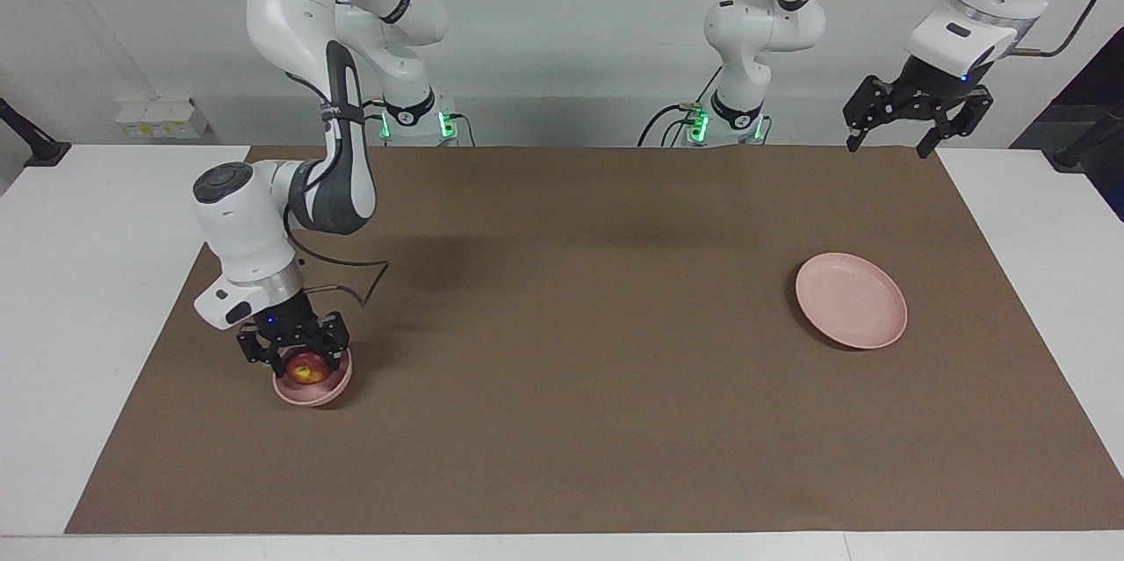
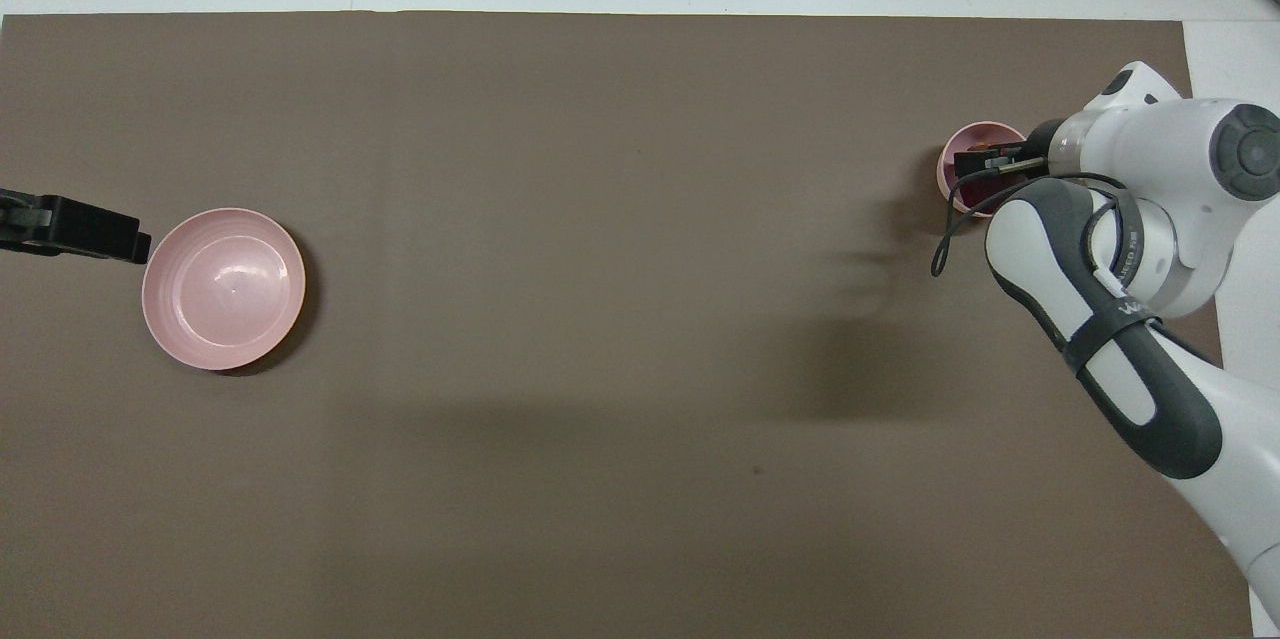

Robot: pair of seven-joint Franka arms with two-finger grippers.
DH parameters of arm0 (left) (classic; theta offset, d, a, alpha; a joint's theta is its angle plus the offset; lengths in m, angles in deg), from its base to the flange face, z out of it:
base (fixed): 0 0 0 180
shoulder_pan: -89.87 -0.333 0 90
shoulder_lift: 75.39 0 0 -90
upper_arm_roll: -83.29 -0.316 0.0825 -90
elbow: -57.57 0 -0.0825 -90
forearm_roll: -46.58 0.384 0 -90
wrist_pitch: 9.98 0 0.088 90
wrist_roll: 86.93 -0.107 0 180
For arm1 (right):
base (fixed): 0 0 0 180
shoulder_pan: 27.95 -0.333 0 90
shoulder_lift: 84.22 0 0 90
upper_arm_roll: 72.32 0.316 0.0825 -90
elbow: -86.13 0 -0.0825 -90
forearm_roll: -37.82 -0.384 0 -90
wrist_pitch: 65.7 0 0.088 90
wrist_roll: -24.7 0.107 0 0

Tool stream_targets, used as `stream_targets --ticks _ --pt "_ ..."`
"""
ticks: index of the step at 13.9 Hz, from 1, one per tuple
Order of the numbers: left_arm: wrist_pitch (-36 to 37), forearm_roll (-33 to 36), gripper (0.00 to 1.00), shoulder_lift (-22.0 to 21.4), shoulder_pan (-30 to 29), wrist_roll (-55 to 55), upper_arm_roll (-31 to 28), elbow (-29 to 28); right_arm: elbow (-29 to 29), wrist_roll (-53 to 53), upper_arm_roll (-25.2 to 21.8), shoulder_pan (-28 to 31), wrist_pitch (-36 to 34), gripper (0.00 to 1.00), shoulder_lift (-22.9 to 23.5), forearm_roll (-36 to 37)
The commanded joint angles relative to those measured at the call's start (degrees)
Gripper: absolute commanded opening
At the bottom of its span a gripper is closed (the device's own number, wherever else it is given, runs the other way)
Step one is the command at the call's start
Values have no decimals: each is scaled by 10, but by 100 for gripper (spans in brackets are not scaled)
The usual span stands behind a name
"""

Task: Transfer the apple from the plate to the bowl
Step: 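Move the apple with the right gripper over the small pink bowl and lower it, then open the right gripper to release the apple into the bowl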

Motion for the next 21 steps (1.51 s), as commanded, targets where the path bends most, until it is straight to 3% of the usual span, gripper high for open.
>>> stream_targets --ticks 1,7,12,15,21 --pt "9 5 100 2 10 0 -14 11 -9 2 3 3 -3 100 1 9" --pt "9 3 100 -3 8 -4 -15 4 -9 -2 0 0 -75 100 -56 38" --pt "9 3 100 -3 8 -5 -15 5 -49 29 -8 4 -225 100 -103 55" --pt "10 3 100 -3 8 -1 -15 5 -66 102 -1 -1 -309 100 -141 112" --pt "11 3 100 -3 8 -1 -15 5 -66 169 2 -1 -452 100 -233 103"
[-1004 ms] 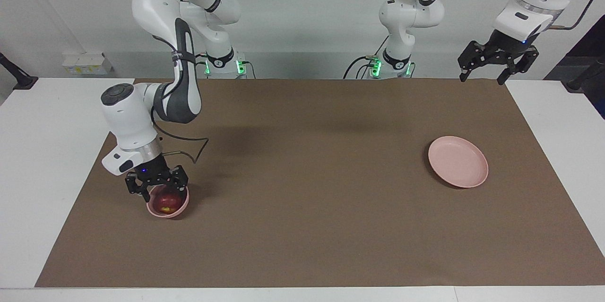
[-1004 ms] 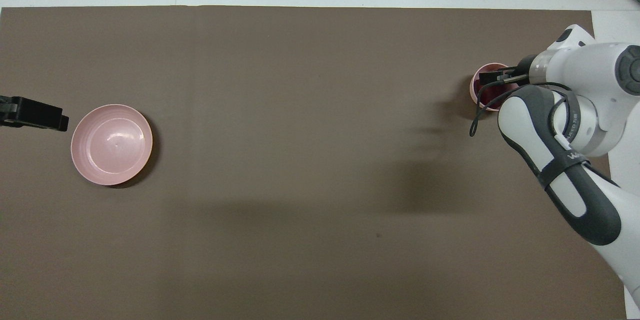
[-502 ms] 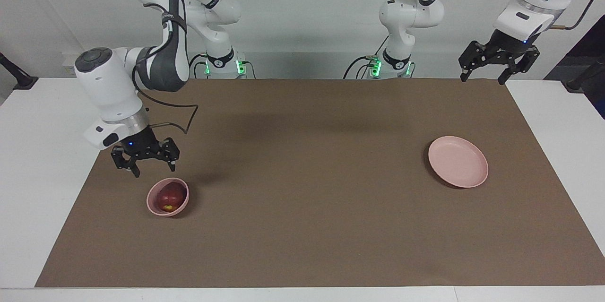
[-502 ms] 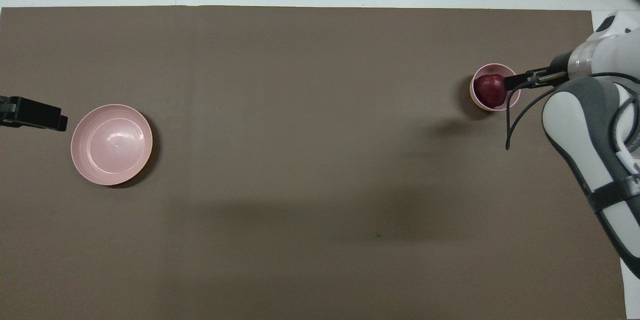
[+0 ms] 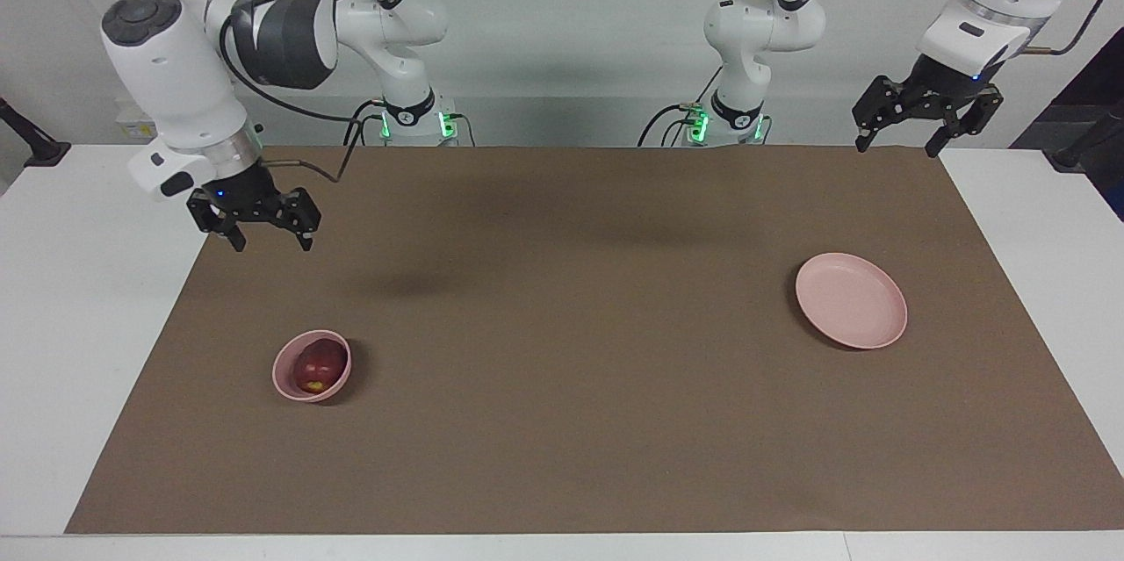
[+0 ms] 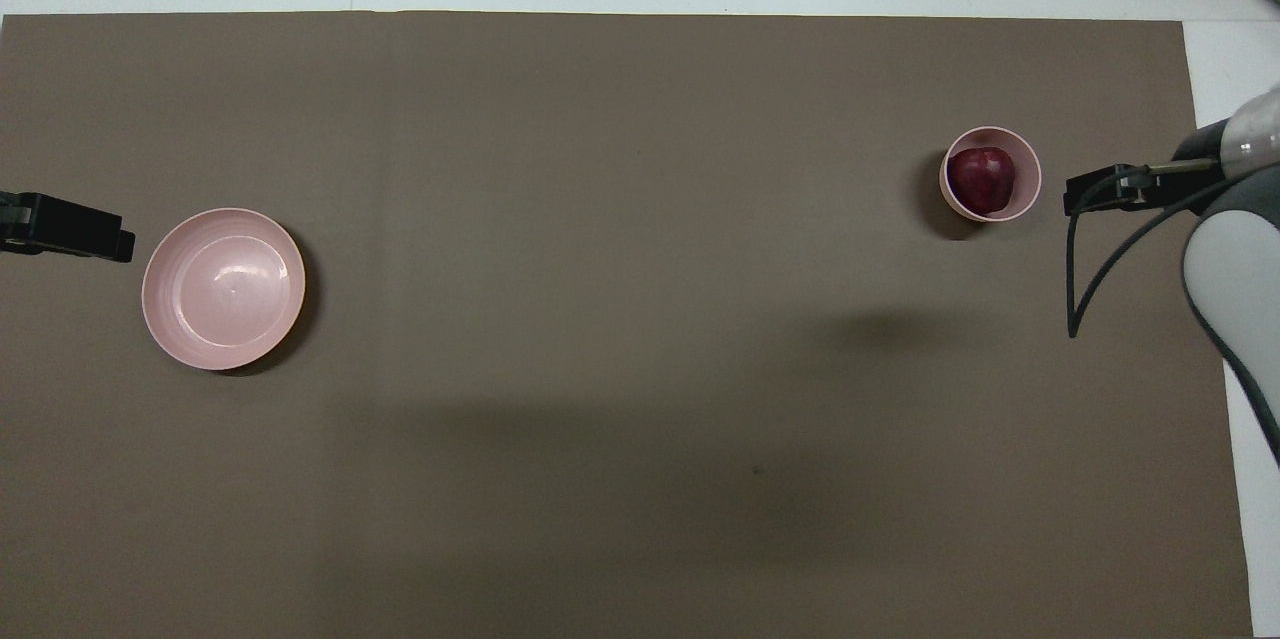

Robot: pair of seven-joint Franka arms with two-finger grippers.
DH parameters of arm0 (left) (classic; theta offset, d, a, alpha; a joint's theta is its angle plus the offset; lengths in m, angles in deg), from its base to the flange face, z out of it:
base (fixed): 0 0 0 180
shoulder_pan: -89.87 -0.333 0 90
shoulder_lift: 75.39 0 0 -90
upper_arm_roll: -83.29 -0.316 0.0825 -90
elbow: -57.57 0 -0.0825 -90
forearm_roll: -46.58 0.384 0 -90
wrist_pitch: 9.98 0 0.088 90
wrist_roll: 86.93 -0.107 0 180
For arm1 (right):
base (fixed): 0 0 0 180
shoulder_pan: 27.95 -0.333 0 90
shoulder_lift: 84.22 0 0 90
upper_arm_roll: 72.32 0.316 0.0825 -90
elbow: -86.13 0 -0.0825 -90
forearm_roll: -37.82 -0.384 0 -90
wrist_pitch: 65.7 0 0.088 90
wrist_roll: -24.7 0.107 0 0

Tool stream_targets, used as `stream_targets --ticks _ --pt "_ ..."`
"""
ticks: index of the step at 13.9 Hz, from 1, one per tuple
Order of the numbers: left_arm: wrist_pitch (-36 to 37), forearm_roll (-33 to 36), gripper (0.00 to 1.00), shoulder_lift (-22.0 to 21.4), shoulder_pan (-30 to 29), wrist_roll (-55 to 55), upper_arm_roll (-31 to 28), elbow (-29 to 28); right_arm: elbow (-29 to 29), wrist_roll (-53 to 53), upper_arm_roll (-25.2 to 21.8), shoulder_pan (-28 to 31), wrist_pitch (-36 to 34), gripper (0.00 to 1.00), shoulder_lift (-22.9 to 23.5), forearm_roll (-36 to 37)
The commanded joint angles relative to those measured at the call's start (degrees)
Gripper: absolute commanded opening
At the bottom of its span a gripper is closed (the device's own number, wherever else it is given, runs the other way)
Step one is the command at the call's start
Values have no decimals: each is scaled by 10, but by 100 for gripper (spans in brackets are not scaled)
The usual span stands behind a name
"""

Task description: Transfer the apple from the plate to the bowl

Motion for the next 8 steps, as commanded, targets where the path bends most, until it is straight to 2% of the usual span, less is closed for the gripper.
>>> stream_targets --ticks 1,3,6,8 --pt "11 3 100 -3 8 -1 -8 5 7 24 4 0 -54 100 -47 4" --pt "11 3 100 -3 8 -1 -8 5 -6 29 8 1 -104 100 -58 -6" --pt "11 3 100 -3 8 -1 -8 5 -78 53 10 2 -196 100 -30 -12" --pt "10 3 100 -3 8 -1 -8 5 -85 53 11 3 -196 100 -25 -11"
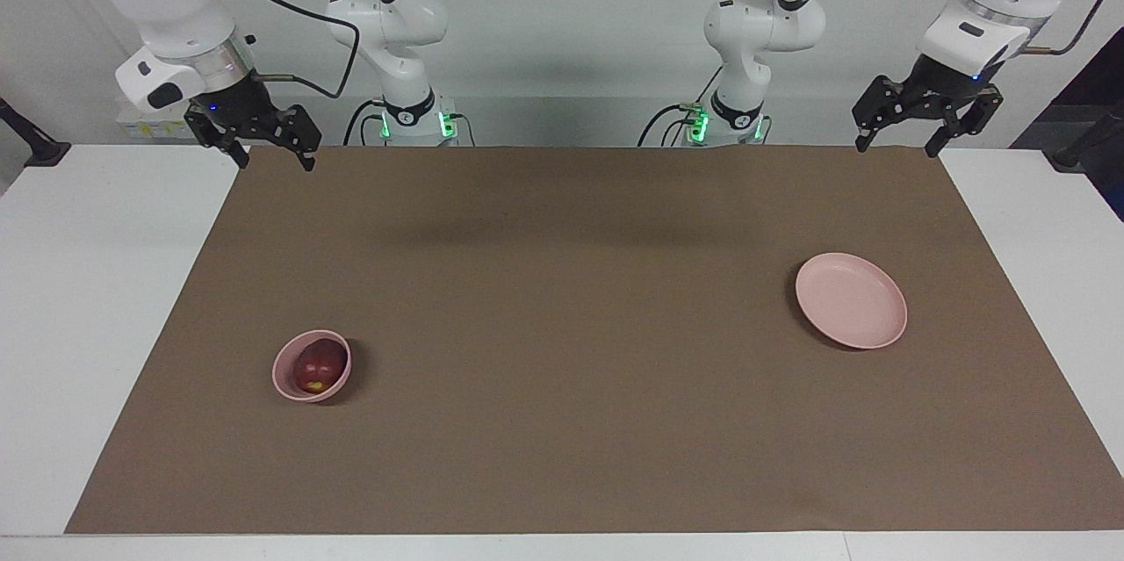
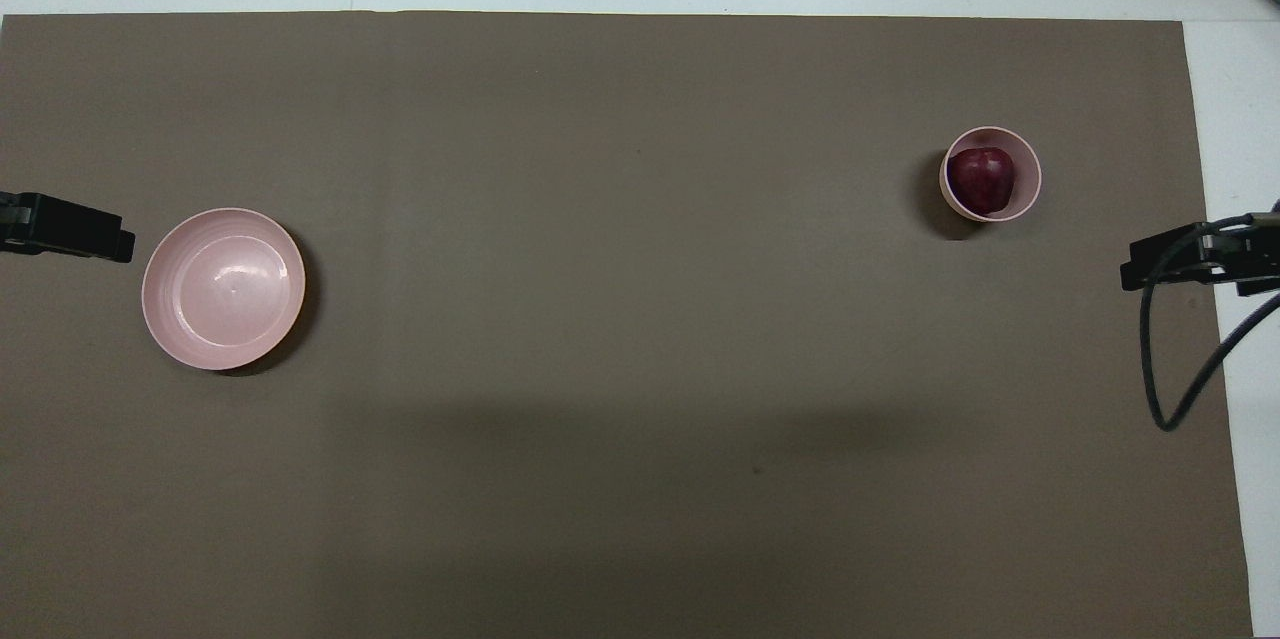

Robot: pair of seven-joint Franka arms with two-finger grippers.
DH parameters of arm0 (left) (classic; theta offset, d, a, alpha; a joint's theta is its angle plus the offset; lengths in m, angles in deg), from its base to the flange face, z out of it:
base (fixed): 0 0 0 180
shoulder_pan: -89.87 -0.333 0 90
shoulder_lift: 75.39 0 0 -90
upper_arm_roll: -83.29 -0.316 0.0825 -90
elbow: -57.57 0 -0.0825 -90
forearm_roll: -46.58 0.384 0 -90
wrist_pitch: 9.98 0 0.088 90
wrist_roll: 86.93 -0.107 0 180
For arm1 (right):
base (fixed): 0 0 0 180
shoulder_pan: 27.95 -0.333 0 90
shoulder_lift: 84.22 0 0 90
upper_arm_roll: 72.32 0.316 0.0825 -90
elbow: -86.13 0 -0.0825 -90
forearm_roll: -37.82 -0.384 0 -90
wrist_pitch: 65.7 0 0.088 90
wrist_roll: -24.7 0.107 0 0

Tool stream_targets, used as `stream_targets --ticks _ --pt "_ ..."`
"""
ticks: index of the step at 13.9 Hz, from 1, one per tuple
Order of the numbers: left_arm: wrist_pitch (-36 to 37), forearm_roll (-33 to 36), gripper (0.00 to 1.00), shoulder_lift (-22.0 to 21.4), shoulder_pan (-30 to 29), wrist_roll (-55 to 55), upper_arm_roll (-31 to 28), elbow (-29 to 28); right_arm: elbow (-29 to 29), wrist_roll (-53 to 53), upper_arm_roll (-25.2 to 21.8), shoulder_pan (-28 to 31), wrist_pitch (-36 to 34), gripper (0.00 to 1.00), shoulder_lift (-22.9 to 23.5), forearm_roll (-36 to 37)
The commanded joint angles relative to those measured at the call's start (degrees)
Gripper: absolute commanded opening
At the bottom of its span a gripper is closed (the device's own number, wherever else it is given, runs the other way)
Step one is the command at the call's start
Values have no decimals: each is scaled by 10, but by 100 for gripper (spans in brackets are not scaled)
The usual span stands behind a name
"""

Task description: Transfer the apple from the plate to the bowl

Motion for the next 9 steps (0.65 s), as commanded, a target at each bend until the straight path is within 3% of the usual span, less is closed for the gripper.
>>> stream_targets --ticks 1,4,9 --pt "10 3 100 -3 8 -1 -8 5 -32 12 3 3 -15 100 25 -5" --pt "10 3 100 -3 8 -1 -8 5 -74 -5 4 3 -22 100 51 8" --pt "9 3 100 -3 8 -1 -8 5 -83 -19 4 3 -24 100 55 12"
